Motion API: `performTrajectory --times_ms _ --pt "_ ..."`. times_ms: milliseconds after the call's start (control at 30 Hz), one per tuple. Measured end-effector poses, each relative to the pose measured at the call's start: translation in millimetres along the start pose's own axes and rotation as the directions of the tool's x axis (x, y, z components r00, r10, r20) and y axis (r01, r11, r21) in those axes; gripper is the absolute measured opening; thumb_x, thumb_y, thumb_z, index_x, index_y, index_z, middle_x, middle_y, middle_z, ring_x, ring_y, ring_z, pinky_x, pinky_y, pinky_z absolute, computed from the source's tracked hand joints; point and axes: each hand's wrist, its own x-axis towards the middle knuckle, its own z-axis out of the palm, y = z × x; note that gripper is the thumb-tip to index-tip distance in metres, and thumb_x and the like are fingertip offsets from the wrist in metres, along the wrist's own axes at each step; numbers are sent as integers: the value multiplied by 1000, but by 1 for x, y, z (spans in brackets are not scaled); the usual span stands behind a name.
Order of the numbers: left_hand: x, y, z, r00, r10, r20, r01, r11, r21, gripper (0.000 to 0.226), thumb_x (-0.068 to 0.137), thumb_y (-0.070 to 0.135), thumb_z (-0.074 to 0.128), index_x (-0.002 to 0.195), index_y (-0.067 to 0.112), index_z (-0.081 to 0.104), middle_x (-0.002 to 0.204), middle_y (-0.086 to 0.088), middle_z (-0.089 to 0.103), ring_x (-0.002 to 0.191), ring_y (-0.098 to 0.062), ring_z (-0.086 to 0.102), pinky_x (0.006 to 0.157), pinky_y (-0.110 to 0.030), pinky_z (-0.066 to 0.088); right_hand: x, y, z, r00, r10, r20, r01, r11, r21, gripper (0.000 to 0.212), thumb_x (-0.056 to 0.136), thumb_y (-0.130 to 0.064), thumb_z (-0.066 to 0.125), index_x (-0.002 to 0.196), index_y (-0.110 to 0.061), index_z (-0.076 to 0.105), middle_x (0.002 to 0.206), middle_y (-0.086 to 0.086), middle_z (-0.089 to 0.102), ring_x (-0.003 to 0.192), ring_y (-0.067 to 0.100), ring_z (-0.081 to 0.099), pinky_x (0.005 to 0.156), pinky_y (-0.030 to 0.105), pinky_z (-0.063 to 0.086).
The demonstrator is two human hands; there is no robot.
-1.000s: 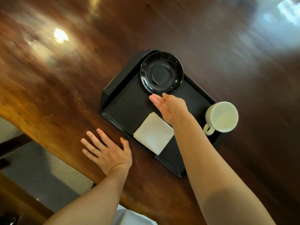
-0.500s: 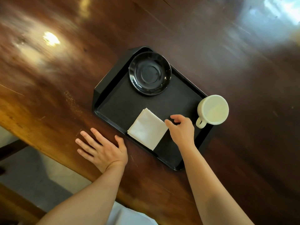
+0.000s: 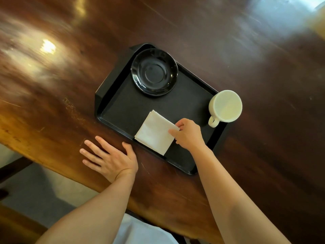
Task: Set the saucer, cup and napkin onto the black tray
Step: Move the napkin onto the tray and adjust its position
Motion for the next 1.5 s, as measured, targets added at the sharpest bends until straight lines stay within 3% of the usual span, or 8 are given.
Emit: performTrajectory --times_ms 133,233,400,600,1000,1300,1500 --pt "0 0 0 1000 1 5 -1 1000 -6 87 94 56 39 164 7 23 172 -25 15 157 -50 10 124 -60 3 3 -1 -9 985 33 167 -32 999 -14 13 94 -24 65 103 -14 68 76 5 72 59 13 69 64 27 56" --pt "0 -1 0 1000 5 12 -5 1000 -5 87 95 58 33 165 7 21 172 -25 14 157 -51 9 124 -60 3 6 3 -13 967 35 251 -68 990 124 11 94 -19 67 101 -10 70 80 8 75 63 14 73 76 35 63" --pt "1 -1 0 1000 6 13 -6 1000 -5 87 94 57 34 165 8 20 172 -24 13 158 -50 9 124 -60 2 6 17 -10 978 111 176 -181 874 451 5 93 -10 68 96 -6 69 105 15 74 89 26 76 88 43 61" --pt "0 -1 1 1000 1 13 -1 1000 -5 88 94 56 38 166 9 20 173 -23 11 158 -49 8 125 -60 2 -4 39 4 968 211 137 -248 706 664 7 95 -9 65 100 -5 68 98 11 75 83 23 78 87 42 62" --pt "1 -1 2 1000 -6 11 6 1000 1 87 95 56 37 167 10 19 173 -22 11 159 -48 8 125 -60 3 -30 57 37 944 315 100 -281 605 745 11 99 -13 62 109 -12 67 99 4 74 76 13 78 68 25 63" --pt "1 0 3 1000 3 -3 -3 1000 -1 87 96 58 30 166 9 21 173 -23 13 158 -49 10 125 -60 3 -28 54 31 943 319 94 -274 584 764 6 97 -11 65 103 -11 67 97 0 72 78 14 78 76 31 64" --pt "1 -1 4 1000 9 -7 -9 1000 4 87 96 58 32 166 9 20 173 -23 12 158 -48 9 125 -60 3 -17 45 21 957 276 86 -226 529 818 2 98 -4 61 98 -6 62 102 9 71 76 18 78 80 35 64"
